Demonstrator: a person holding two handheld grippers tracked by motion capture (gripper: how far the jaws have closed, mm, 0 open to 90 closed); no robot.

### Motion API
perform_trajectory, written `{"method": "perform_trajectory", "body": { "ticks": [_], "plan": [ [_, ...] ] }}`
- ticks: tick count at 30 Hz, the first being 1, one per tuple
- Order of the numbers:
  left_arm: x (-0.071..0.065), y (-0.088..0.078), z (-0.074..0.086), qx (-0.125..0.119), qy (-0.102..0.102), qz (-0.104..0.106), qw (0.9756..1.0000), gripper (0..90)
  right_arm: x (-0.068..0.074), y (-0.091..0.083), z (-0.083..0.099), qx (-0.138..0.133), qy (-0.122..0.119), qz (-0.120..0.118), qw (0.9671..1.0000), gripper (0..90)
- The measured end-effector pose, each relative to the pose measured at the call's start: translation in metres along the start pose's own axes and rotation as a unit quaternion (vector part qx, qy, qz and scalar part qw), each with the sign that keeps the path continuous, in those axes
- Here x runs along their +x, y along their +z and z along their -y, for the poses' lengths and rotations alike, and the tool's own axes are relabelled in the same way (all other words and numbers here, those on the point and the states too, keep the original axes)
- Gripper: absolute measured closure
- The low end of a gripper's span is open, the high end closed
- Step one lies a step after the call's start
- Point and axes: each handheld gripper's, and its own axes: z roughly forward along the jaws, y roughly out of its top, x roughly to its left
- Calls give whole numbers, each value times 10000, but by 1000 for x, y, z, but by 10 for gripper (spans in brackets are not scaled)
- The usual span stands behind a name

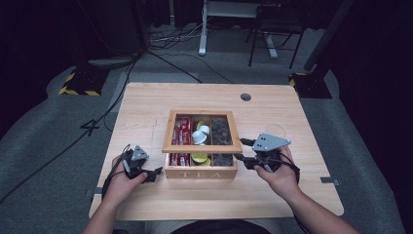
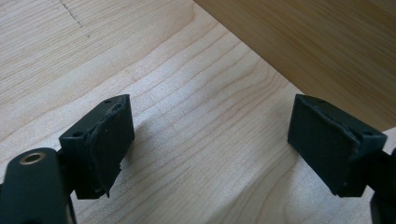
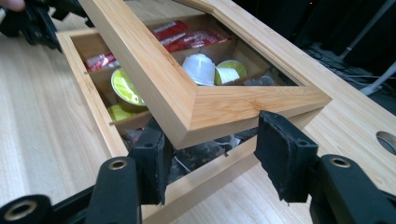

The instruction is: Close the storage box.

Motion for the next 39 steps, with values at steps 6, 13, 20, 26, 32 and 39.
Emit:
{"method": "perform_trajectory", "body": {
  "ticks": [6,13,20,26,32,39],
  "plan": [
    [0,0,0,0,-13,-2,10000,150,6,2,7,32,-54,89,9999,464],
    [0,0,0,9,-8,-2,10000,149,8,7,17,110,231,-85,9996,461],
    [0,0,0,11,-6,-2,10000,150,11,10,22,230,260,-137,9993,462],
    [-1,0,0,18,-36,11,10000,149,14,12,28,347,329,-245,9986,462],
    [0,0,-1,21,-14,6,10000,149,16,12,31,433,405,-333,9977,460],
    [-1,1,-1,2,-15,8,10000,149,19,14,35,562,554,-479,9957,431]
  ]
}}
